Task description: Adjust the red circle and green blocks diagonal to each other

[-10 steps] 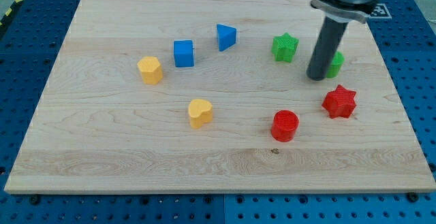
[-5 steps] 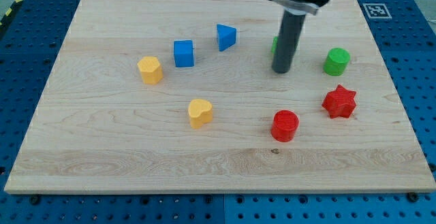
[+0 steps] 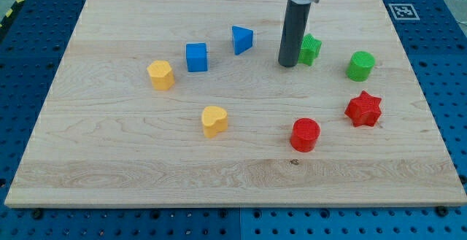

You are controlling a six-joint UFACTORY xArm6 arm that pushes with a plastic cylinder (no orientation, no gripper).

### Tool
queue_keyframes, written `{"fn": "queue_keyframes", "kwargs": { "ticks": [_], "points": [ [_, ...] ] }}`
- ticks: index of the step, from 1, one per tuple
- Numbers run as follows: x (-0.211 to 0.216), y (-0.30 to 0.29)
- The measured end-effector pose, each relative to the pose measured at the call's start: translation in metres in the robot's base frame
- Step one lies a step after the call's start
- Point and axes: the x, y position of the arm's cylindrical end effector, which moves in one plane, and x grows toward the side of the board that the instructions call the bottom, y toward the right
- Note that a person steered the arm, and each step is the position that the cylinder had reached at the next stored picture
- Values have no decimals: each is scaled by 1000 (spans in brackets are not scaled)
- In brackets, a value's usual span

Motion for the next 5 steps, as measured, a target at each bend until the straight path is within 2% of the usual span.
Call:
{"fn": "queue_keyframes", "kwargs": {
  "ticks": [3, 5],
  "points": [
    [-10, 10],
    [22, 10]
  ]
}}
